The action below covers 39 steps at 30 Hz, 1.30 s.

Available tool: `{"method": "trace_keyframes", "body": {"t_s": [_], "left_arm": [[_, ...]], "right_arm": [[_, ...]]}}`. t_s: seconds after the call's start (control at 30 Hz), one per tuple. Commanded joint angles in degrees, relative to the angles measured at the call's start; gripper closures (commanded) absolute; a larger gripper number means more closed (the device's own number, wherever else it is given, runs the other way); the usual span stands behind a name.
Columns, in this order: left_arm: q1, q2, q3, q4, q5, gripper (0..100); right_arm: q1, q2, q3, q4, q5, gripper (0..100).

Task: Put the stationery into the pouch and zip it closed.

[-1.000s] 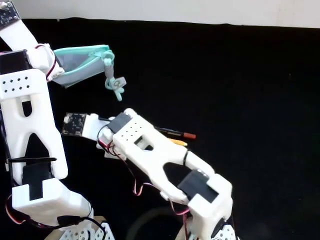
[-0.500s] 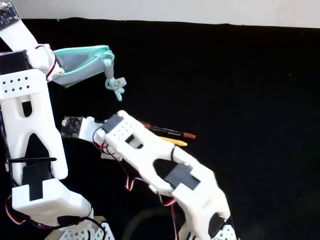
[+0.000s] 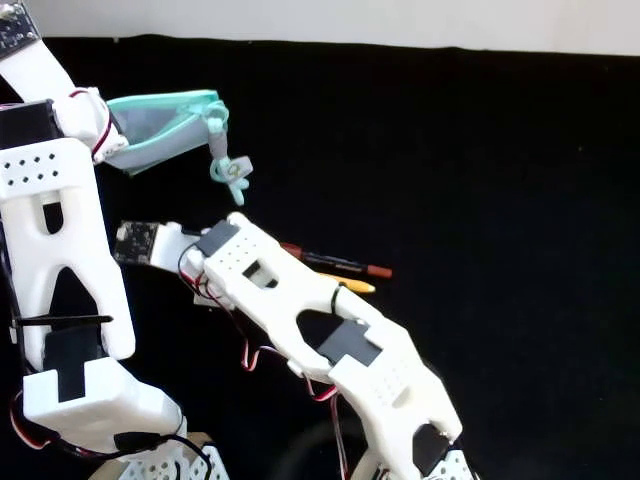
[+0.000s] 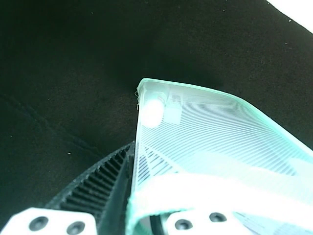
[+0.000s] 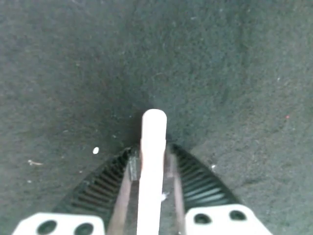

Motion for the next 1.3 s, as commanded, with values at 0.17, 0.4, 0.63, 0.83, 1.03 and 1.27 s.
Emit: {"method": "trace_keyframes", "body": {"t_s": [0.17, 0.4, 0.63, 0.83, 1.03, 1.27], "left_arm": [[0.8, -0.1, -0.1, -0.5, 0.3, 99], [0.8, -0.1, -0.1, -0.5, 0.3, 99], [0.8, -0.1, -0.1, -0.5, 0.3, 99], [0.8, -0.1, -0.1, -0.5, 0.3, 99], [0.8, -0.1, -0.1, -0.6, 0.3, 99], [0.8, -0.1, -0.1, -0.7, 0.4, 99]], "right_arm": [[-0.7, -0.1, -1.5, -2.0, 1.5, 99.0], [-0.6, -0.3, -1.3, -1.9, 1.2, 99.1], [2.0, -2.6, -7.0, 3.1, -3.9, 99.1], [2.9, -6.0, -10.0, 6.5, -6.7, 99.1], [3.2, -8.9, -10.0, 9.1, -9.6, 99.1], [5.3, -13.4, -9.5, 12.8, -12.3, 99.1]]}}
